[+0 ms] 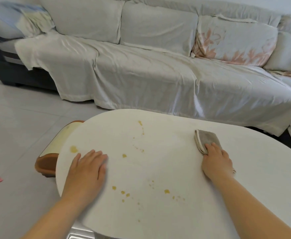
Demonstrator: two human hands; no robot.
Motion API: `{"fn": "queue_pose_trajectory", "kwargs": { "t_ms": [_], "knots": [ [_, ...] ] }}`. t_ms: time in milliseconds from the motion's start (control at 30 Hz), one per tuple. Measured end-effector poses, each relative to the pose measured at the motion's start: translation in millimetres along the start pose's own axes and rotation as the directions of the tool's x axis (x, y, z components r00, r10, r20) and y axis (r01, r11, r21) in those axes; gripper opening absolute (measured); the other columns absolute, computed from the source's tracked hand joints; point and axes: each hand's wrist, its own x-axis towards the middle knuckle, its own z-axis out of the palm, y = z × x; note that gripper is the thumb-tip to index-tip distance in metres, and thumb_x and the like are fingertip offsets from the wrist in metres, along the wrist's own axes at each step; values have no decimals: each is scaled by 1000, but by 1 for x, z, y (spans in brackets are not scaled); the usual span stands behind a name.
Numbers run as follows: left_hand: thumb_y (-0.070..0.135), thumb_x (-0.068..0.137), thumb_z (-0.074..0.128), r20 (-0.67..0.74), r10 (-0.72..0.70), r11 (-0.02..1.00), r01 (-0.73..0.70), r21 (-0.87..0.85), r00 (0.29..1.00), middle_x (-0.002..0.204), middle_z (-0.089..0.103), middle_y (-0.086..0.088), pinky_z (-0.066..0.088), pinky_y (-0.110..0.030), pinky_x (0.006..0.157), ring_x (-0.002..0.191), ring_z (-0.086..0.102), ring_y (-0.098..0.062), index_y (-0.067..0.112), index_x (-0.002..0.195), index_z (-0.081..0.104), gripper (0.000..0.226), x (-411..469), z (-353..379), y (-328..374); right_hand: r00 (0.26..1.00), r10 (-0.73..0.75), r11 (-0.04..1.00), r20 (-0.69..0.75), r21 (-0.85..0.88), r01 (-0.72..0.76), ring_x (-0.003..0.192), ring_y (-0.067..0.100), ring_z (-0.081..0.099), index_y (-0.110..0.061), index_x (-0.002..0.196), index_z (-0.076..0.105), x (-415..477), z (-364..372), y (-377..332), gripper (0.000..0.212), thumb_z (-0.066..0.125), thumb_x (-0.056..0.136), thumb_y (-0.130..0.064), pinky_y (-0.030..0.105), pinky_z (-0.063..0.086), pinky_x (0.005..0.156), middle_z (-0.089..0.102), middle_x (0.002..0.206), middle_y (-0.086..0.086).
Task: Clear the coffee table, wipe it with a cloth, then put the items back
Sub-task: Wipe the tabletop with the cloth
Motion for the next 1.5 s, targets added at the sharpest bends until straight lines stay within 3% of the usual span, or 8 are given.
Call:
{"fn": "queue_pose_trajectory", "kwargs": {
  "t_ms": [100, 300, 467, 600, 733, 933, 1300, 1500],
  "knots": [
    [34, 90, 11, 11, 11, 999, -12, 38, 1000, 148, 31, 7, 1, -28, 113, 138, 19, -8, 25, 134, 35, 50, 3, 2, -1, 999, -49, 998, -13, -30, 48, 138, 29, 13, -23, 140, 21, 10, 15, -42, 54, 25, 89, -8, 39, 17, 110, 10, 155, -2],
    [36, 82, 9, 8, -28, 1000, 28, 2, 1000, 147, 32, 6, 3, -27, 113, 138, 20, -9, 22, 132, 38, 60, 5, 1, -2, 883, -469, 882, 31, 56, 467, 138, 21, 19, -29, 136, 32, 14, 42, -105, 49, 33, 90, -14, 37, 18, 111, 23, 152, -8],
    [28, 94, 24, -3, -54, 998, 54, -27, 999, 150, 27, 5, 3, -26, 113, 139, 16, -10, 21, 133, 36, 41, 9, 4, -3, 971, -237, 971, -29, -39, 236, 135, 25, 23, -26, 137, 30, 57, 23, -71, 48, 32, 90, -14, 39, 26, 105, 20, 153, -2],
    [44, 71, -5, 29, -33, 999, 32, 40, 999, 150, 24, 5, 1, -27, 114, 140, 13, -10, 21, 134, 32, 77, 8, 7, -2, 997, -80, 996, 18, -25, 81, 136, 31, 18, -22, 139, 24, 76, 20, -93, 54, 30, 87, -8, 43, 21, 107, 12, 155, 0],
    [46, 62, -13, 38, -30, 997, 27, 68, 999, 151, 20, 7, -3, -24, 112, 140, 9, -8, 23, 137, 26, 87, 10, 9, -3, 963, -269, 963, 33, -16, 270, 138, 31, 13, -23, 141, 19, 72, 37, -149, 58, 29, 85, -8, 42, 16, 110, 9, 155, -1],
    [47, 62, -13, 49, -43, 996, 39, 81, 998, 152, 17, 9, -4, -23, 112, 140, 6, -6, 26, 137, 24, 86, 11, 7, 1, 743, -668, 744, 49, 83, 664, 140, 23, 14, -30, 138, 27, 36, 66, -187, 51, 32, 90, -15, 40, 13, 112, 19, 153, -7],
    [35, 86, 13, 29, -35, 996, 32, 86, 999, 151, 21, 6, 1, -25, 113, 140, 12, -8, 24, 135, 30, 53, 11, 8, 1, 942, -335, 942, -28, 13, 335, 137, 26, 21, -28, 137, 31, 69, 29, -81, 49, 34, 90, -16, 40, 22, 109, 21, 153, -4],
    [22, 91, 33, 22, -11, 998, 10, 57, 1000, 150, 26, 2, 6, -29, 113, 139, 16, -13, 20, 133, 35, 42, 15, 8, 2, 777, -629, 772, 16, 136, 621, 138, 24, 17, -32, 137, 31, -13, 57, -137, 48, 34, 91, -17, 39, 13, 111, 23, 152, -7]
  ]
}}
